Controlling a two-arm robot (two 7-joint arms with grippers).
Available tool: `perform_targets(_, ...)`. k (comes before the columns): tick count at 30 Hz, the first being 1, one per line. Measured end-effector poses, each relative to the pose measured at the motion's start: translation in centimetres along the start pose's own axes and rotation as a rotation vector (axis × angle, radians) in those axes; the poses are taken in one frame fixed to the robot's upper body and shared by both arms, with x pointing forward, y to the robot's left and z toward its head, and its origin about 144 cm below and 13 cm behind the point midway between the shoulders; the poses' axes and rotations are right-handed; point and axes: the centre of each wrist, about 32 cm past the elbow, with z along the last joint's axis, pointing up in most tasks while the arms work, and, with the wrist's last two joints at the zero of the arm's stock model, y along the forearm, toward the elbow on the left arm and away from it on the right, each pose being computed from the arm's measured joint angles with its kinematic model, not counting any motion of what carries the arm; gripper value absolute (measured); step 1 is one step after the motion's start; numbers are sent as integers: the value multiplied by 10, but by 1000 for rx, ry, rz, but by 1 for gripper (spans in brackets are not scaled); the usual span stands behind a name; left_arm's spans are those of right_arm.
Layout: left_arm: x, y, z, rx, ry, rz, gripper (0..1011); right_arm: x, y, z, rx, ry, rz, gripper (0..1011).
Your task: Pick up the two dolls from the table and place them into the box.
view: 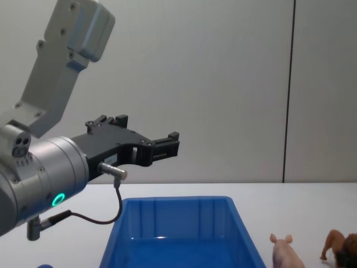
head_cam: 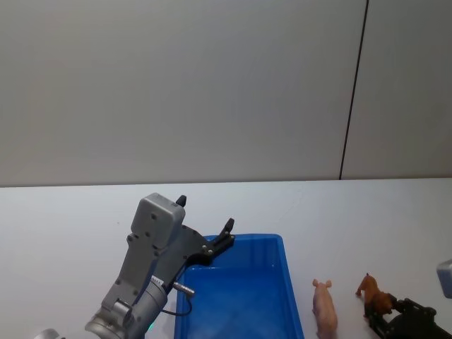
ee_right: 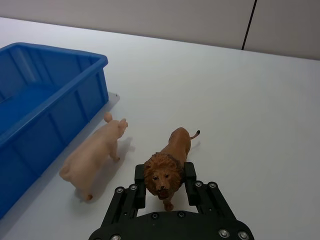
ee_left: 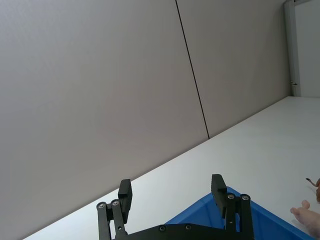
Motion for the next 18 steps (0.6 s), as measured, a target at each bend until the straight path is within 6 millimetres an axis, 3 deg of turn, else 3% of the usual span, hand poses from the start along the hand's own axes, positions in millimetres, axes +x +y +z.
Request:
perform_targets(12, 0, 0, 0, 0, 0, 0, 1001, -3, 0, 16, 91, -49, -11, 429)
perform_targets(18, 0, 0, 0, 0, 0, 0, 1001, -7, 1, 36, 161, -78, 30, 429)
